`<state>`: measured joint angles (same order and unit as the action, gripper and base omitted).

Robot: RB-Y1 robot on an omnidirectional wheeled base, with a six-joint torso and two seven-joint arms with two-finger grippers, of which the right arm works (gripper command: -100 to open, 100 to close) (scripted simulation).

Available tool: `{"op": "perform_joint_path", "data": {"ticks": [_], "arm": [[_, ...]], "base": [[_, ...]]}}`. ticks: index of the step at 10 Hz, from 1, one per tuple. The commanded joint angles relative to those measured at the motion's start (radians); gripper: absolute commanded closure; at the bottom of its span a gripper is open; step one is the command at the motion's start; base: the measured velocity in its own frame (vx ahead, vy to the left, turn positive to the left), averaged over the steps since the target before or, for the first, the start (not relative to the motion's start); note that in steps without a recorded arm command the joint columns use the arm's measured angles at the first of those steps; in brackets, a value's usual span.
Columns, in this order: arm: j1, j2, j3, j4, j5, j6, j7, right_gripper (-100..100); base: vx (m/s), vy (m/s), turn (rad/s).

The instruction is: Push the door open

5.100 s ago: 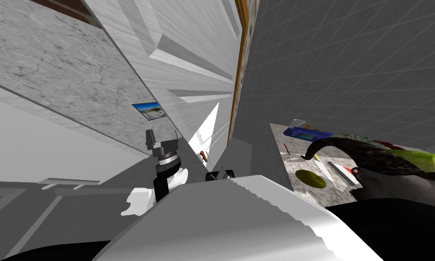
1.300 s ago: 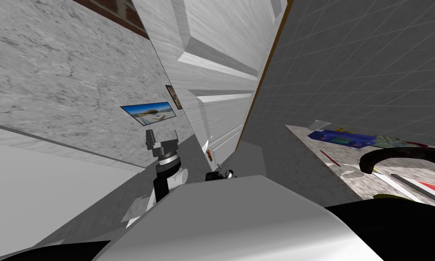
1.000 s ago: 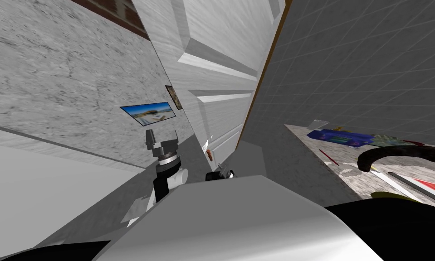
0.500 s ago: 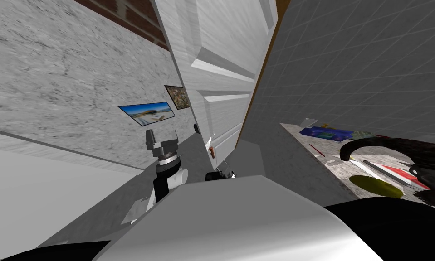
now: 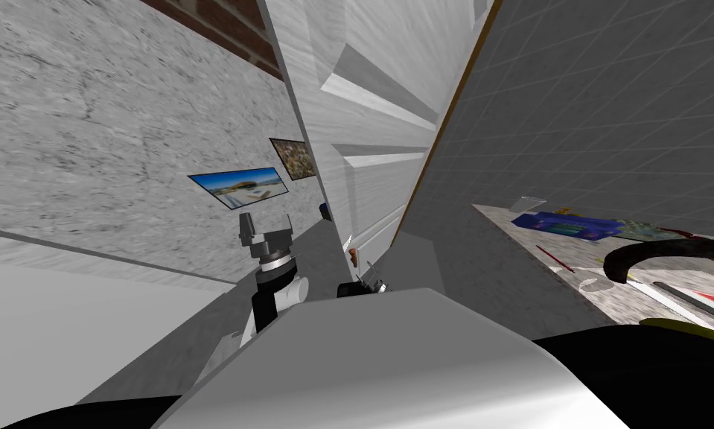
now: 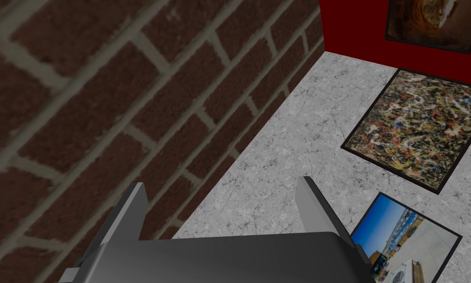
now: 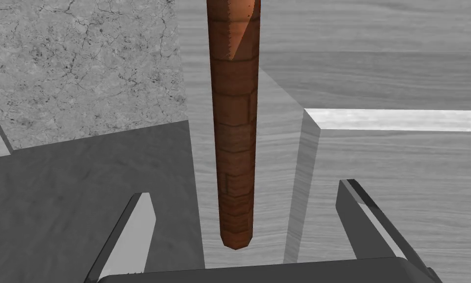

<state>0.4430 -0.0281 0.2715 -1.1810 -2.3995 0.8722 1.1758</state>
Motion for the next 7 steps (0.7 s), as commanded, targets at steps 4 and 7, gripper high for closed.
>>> {"op": "perform_joint_path", "data": {"ticks": [4,7], "arm": [[-0.015,0.033,-0.004,0.006,0.008,-0.011,-0.003,100],[-0.015,0.033,-0.004,0.006,0.008,-0.011,-0.003,100]], "base": [[0.102,0.072,-0.001],[-0.024,-0.02,0.002]]}}
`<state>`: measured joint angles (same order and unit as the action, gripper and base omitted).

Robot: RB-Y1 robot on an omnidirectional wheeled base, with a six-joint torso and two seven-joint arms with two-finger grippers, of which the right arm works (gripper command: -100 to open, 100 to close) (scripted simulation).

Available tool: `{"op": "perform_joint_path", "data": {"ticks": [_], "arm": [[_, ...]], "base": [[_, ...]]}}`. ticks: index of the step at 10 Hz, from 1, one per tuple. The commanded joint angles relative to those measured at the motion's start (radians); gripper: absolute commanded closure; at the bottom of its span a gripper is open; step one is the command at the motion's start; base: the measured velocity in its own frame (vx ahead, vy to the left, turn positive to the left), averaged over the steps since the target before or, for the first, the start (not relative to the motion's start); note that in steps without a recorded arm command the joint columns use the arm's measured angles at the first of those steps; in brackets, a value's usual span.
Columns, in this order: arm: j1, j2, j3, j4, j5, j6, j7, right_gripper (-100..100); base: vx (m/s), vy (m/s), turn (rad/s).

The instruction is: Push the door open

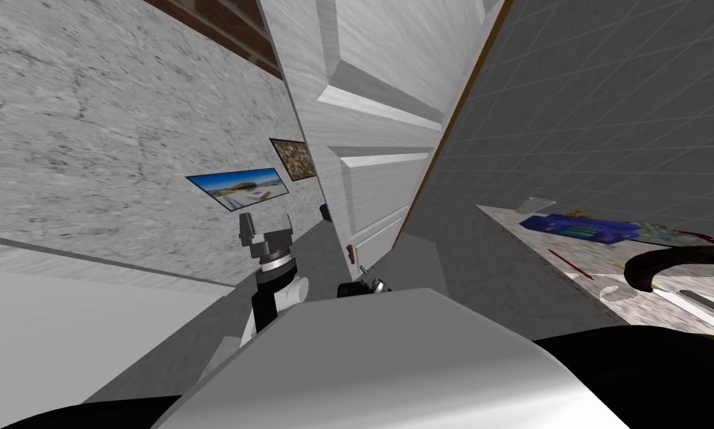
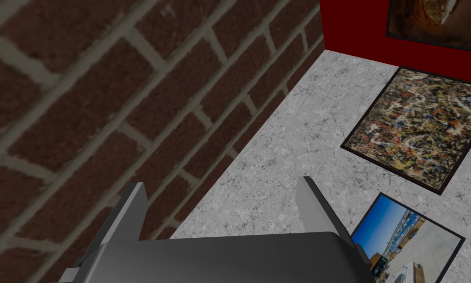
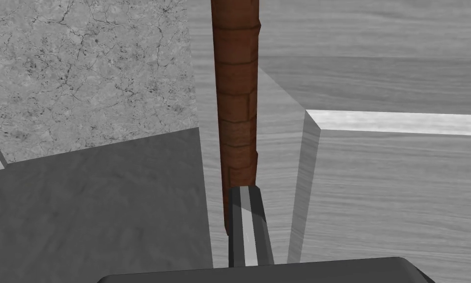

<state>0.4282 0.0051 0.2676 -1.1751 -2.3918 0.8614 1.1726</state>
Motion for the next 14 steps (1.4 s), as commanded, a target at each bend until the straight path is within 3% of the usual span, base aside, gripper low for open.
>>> {"op": "perform_joint_path", "data": {"ticks": [1,2,3,5,8,9,10,11,14], "arm": [[0.0,0.0,0.0,0.0,0.0,0.0,0.0,100],[0.0,0.0,0.0,0.0,0.0,0.0,0.0,100],[0.015,-0.03,-0.004,-0.002,-0.033,0.009,0.018,-100],[0.03,-0.039,-0.008,-0.005,-0.069,0.019,0.036,-100],[0.057,-0.01,-0.014,-0.009,-0.13,0.035,0.069,-100],[0.053,-0.018,-0.013,-0.01,-0.119,0.031,0.061,-100],[0.046,-0.039,-0.016,-0.009,-0.115,0.025,0.061,-100],[0.04,-0.044,-0.018,-0.008,-0.111,0.021,0.06,-100],[0.023,-0.025,-0.024,-0.003,-0.1,0.008,0.056,-100]], "base": [[-0.008,-0.005,0.0],[0.0,0.0,0.0],[-0.048,0.035,-0.048],[-0.068,0.044,-0.069],[-0.091,0.046,-0.054],[-0.033,0.017,-0.009],[0.091,0.08,0.014],[0.191,0.131,0.002],[0.199,0.121,0.004]]}}
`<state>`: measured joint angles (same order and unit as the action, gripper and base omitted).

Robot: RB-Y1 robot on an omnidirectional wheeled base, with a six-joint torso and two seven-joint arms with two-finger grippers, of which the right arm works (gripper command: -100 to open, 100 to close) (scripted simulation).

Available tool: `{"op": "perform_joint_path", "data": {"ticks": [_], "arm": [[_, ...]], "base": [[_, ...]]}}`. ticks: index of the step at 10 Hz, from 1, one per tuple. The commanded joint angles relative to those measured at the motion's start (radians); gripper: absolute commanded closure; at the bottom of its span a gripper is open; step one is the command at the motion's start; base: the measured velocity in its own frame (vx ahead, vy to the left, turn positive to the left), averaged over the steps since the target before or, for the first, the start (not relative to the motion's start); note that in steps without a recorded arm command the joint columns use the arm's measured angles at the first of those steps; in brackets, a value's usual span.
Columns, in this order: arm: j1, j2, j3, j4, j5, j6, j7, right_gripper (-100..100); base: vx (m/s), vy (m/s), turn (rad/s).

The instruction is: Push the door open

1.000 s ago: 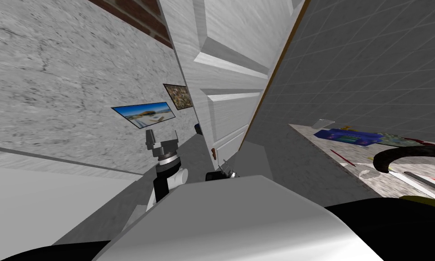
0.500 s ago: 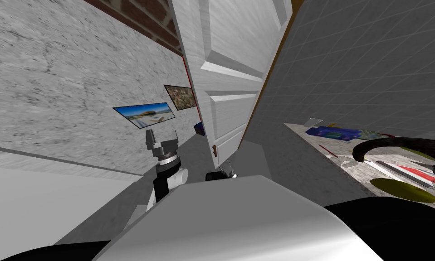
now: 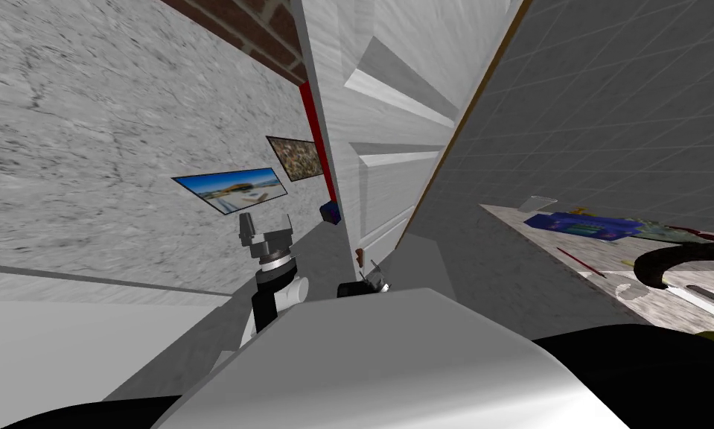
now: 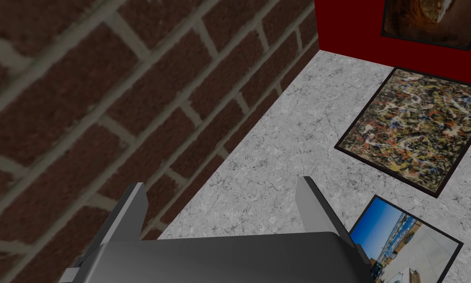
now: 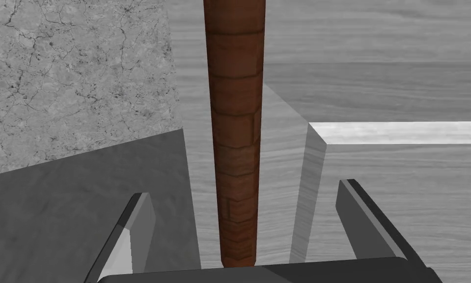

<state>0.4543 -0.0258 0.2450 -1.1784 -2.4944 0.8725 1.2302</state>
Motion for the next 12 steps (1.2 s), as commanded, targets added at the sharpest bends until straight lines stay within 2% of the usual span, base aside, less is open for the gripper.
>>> {"op": "perform_joint_path", "data": {"ticks": [1,2,3,4,9,10,11,12], "arm": [[-0.01,0.029,-0.004,0.002,0.007,-0.008,-0.003,-100],[-0.014,0.047,-0.005,0.003,0.009,-0.011,-0.004,-100],[-0.014,0.037,-0.006,0.01,0.006,-0.005,0.001,-100],[-0.014,0.037,-0.006,0.01,0.006,-0.005,0.001,100],[-0.014,0.037,-0.006,0.01,0.006,-0.005,0.001,100],[0.0,0.004,-0.008,0.005,-0.021,0.0,0.015,-100],[0.01,-0.005,-0.009,0.002,-0.04,0.003,0.024,-100],[0.02,-0.005,-0.01,-0.002,-0.06,0.007,0.035,-100]], "base": [[0.192,0.116,0.002],[0.195,0.105,0.006],[0.083,0.044,-0.002],[-0.011,-0.004,-0.001],[-0.018,-0.01,0.001],[-0.056,0.008,-0.052],[-0.111,0.026,-0.066],[-0.115,0.04,-0.052]]}}
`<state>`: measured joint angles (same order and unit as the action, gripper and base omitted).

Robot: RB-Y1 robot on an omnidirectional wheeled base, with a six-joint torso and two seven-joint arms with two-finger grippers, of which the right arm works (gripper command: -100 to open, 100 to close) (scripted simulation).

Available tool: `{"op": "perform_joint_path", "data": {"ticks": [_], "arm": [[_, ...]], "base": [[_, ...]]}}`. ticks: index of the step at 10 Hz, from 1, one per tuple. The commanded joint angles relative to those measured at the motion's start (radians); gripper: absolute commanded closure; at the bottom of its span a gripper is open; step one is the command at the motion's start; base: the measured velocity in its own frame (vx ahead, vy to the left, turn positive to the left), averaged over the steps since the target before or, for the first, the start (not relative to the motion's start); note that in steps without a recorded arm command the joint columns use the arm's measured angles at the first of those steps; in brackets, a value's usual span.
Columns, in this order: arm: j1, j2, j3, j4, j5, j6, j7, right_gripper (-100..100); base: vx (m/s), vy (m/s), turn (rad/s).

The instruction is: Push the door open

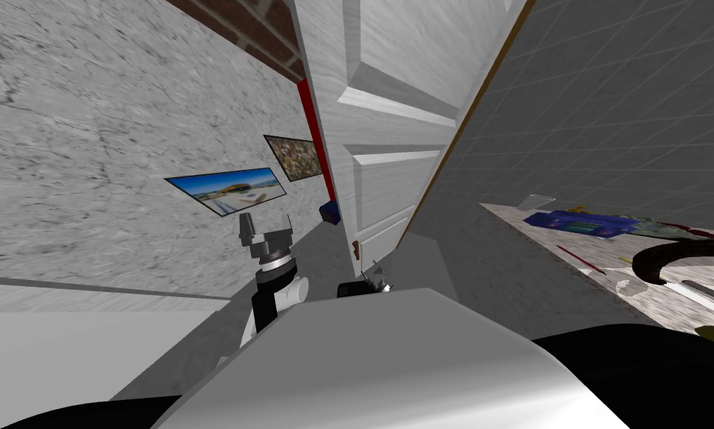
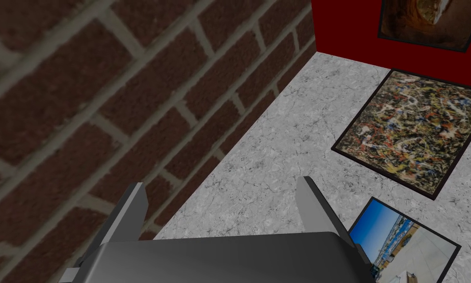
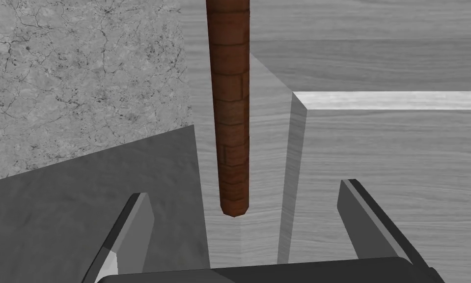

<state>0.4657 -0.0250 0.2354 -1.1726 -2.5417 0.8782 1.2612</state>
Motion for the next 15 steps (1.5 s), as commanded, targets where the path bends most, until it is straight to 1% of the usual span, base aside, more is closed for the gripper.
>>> {"op": "perform_joint_path", "data": {"ticks": [1,2,3,4,5,6,7,8,9,10,11,15], "arm": [[0.019,0.002,-0.002,-0.011,-0.032,0.005,0.013,-100],[0.027,0.017,-0.003,-0.014,-0.048,0.008,0.021,-100],[0.022,0.01,-0.002,-0.013,-0.037,0.005,0.016,-100],[0.014,-0.011,-0.005,-0.014,-0.032,-0.004,0.014,-100],[0.008,-0.015,-0.007,-0.014,-0.028,-0.009,0.013,-100],[0.002,-0.013,-0.009,-0.013,-0.024,-0.014,0.011,-100],[-0.004,-0.005,-0.011,-0.013,-0.02,-0.02,0.009,-100],[-0.01,0.008,-0.013,-0.013,-0.016,-0.025,0.008,-100],[-0.016,0.031,-0.016,-0.012,-0.012,-0.031,0.006,-100],[-0.011,0.019,-0.014,-0.014,-0.015,-0.027,0.007,-100],[-0.011,0.019,-0.014,-0.014,-0.015,-0.027,0.007,100],[-0.011,0.019,-0.014,-0.014,-0.015,-0.027,0.007,100]], "base": [[-0.101,0.035,-0.052],[-0.095,0.022,-0.043],[-0.044,0.01,-0.008],[0.093,0.069,0.015],[0.207,0.098,0.002],[0.22,0.098,0.004],[0.22,0.116,0.01],[0.213,0.094,0.007],[0.18,0.098,0.008],[0.09,0.05,-0.005],[-0.009,-0.006,0.001],[-0.025,-0.014,0.001]]}}
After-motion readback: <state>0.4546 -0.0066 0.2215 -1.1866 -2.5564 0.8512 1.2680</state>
